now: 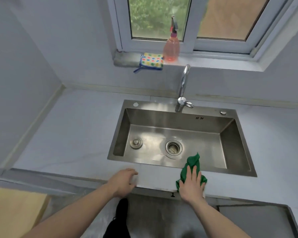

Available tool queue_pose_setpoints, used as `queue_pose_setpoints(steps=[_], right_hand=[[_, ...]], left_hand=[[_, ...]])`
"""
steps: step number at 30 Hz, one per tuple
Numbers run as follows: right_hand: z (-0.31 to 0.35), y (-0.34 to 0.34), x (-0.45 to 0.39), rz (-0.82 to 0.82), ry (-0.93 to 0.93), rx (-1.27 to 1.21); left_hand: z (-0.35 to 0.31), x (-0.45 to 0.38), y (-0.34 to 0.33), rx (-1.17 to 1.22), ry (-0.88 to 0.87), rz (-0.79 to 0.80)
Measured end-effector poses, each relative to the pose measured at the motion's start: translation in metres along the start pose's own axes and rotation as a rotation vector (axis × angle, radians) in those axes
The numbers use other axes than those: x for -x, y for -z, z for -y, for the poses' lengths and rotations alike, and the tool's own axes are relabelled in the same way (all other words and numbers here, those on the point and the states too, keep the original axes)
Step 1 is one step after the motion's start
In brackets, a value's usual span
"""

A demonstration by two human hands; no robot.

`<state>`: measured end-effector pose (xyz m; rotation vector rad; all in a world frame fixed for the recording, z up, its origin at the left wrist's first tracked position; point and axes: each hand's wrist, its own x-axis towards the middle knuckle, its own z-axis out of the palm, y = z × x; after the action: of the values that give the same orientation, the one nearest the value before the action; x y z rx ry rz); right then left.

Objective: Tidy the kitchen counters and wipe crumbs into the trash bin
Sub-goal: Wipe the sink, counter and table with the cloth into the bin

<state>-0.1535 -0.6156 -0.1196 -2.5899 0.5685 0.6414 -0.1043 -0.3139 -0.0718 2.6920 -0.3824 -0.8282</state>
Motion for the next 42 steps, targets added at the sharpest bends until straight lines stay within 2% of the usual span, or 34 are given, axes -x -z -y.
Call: queue_pose_setpoints(steps=[7,12,15,18,21,23,26,30,35,37,42], right_hand=[[0.168,-0.069,0.013,0.077,0.143,0.000],[0.298,-0.108,0.027,0.301,0.254,-0.015],[0.352,-0.109,0.031,0.406,0.187,-0.144],[0.351,-0.100,0.031,0.469,0.205,-0.244],[0.327,-0.077,0.033,0.503,0.228,-0.375],[0.309,-0.060,0.032,0.422,0.203,-0.450],[0.279,-0.035,0.030,0.218,0.179,-0.401],[0.243,-0.010,0.031,0.078,0.125,-0.350],[0.226,-0.002,0.026,0.047,0.135,-0.271],[0.232,-0.003,0.022,0.053,0.150,-0.264],[0.267,-0.009,0.010,0.077,0.235,-0.214]], left_hand=[[0.128,0.024,0.043,0.092,0.054,-0.064],[0.212,0.043,0.072,0.144,0.133,-0.125],[0.238,0.051,0.081,0.157,0.153,-0.168],[0.243,0.052,0.082,0.172,0.121,-0.194],[0.220,0.042,0.076,0.133,0.020,-0.193],[0.196,0.029,0.070,0.051,-0.062,-0.186],[0.159,0.007,0.059,-0.078,-0.149,-0.140],[0.125,-0.024,0.046,-0.165,-0.147,-0.085],[0.151,-0.034,0.047,-0.346,-0.220,-0.033],[0.172,-0.027,0.044,-0.381,-0.259,-0.090],[0.230,-0.007,0.052,-0.278,-0.103,-0.222]])
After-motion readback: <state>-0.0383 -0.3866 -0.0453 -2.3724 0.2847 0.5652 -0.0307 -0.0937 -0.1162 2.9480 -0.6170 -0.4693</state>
